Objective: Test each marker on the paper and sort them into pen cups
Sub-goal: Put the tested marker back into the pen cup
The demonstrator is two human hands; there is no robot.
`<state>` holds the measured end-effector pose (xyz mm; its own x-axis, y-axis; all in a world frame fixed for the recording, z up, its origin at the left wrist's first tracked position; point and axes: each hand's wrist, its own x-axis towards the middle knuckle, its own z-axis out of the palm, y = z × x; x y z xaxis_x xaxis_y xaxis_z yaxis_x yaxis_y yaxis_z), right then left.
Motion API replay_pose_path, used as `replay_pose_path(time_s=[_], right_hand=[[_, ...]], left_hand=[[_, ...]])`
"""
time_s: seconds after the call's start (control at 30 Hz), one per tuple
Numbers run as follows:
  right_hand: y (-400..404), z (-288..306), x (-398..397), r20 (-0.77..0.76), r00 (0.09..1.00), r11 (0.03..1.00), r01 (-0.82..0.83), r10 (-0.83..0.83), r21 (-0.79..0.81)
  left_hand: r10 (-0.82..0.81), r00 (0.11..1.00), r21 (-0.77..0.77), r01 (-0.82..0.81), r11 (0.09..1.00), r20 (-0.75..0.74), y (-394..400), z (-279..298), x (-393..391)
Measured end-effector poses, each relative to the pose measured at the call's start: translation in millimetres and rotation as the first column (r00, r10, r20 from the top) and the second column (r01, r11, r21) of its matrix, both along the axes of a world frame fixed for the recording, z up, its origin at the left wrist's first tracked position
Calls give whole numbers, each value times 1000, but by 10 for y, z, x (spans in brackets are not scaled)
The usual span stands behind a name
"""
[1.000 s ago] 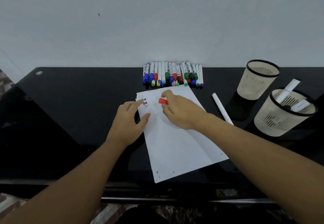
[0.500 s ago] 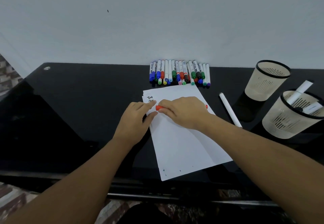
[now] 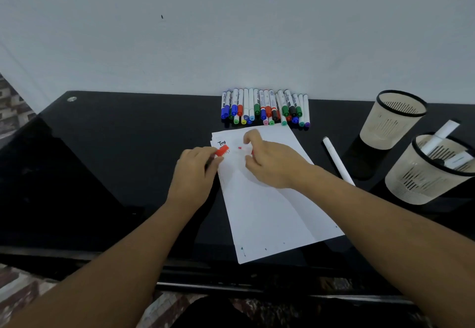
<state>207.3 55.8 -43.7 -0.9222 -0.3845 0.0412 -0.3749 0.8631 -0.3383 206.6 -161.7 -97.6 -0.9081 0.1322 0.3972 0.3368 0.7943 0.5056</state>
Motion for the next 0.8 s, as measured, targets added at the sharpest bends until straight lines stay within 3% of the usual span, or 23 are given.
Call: replay_pose_path(time_s=[0.1, 0.17, 0.3, 0.37, 0.47, 0.53, 0.63, 0.7, 0.8], right_hand=[[30, 78, -19, 45, 999, 993, 31, -26, -111], [15, 112, -64, 74, 995, 981, 80, -67, -177], [-93, 139, -87, 317, 937, 786, 303, -143, -539], [-121, 135, -116, 399, 910, 740, 345, -113, -578], [-98, 129, -164, 481, 875, 785, 335, -54, -522], [-64, 125, -163, 463, 884, 851, 289, -62, -439], [-72, 61, -155, 265, 955, 932, 212, -133, -294], [-94, -13, -153, 131, 983, 926, 169, -132, -338], [-186, -89, -124, 160, 974, 805, 225, -163, -549]], left_hand=[[190, 976, 64, -197, 978, 102, -97, -14, -43], [233, 961, -7, -235, 972, 149, -114, 10, -72], [204, 959, -163, -173, 971, 196, -133, 84, -109], [142, 973, -219, -101, 970, 182, -172, 39, -97], [15, 996, -258, 9, 966, 91, -204, -38, -90], [-44, 997, -266, 59, 962, 61, -198, -71, -108], [-44, 998, -263, 56, 963, 51, -211, -105, -125], [-50, 998, -243, 55, 969, 27, -216, -112, -139], [-58, 998, -226, 61, 972, 22, -206, -128, -139]])
